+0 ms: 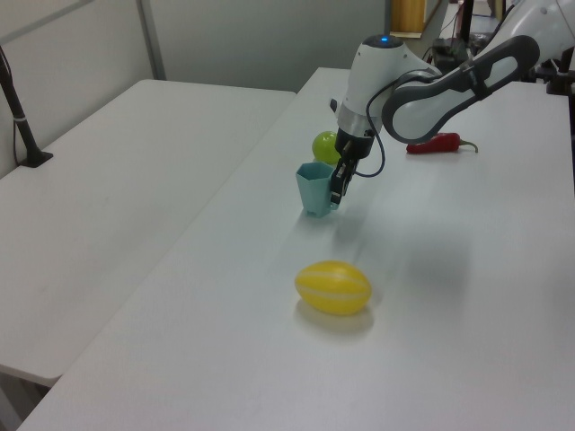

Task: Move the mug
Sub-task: 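Close the gripper on the rim of the light-blue mug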

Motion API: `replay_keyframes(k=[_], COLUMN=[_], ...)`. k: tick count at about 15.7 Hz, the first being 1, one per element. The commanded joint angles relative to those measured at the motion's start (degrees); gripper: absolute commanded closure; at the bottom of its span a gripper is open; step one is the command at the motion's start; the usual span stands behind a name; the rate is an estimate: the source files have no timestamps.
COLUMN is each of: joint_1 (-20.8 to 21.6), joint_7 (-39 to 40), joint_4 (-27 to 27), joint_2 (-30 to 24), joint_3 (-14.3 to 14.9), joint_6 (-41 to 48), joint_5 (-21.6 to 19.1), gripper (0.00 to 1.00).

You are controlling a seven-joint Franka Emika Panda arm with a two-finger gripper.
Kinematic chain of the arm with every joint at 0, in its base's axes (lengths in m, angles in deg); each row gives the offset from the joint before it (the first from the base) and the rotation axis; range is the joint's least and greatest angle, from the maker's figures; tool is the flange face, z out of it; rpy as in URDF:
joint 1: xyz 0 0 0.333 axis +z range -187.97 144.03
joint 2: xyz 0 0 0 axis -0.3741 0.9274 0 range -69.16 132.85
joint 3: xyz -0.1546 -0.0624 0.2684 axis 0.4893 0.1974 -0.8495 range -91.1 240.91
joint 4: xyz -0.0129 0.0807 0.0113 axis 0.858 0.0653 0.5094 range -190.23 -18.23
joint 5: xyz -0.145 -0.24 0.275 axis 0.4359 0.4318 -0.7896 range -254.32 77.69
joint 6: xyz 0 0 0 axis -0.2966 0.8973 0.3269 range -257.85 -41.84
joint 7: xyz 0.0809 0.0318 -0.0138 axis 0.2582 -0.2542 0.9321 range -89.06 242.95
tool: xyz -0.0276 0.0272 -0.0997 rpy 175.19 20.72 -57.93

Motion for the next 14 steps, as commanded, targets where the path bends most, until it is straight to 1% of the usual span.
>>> replay_keyframes(k=[1, 2, 8, 10, 14], joint_1=[0.51, 0.51, 0.25, 0.07, -0.81], joint_7=[-1.21, -1.29, -1.38, -1.47, -1.56], joint_4=[-1.01, -1.09, -0.92, -1.01, -0.92], joint_2=[-0.44, -0.44, -1.4, -3.33, -8.78], joint_3=[0.44, 0.44, 0.53, 0.53, 0.44], joint_6=[-1.5, -1.41, -0.88, -0.18, 5.44], joint_5=[1.43, 1.43, 1.34, 0.9, 0.37], gripper=[0.96, 1.0, 1.0, 1.0, 1.0])
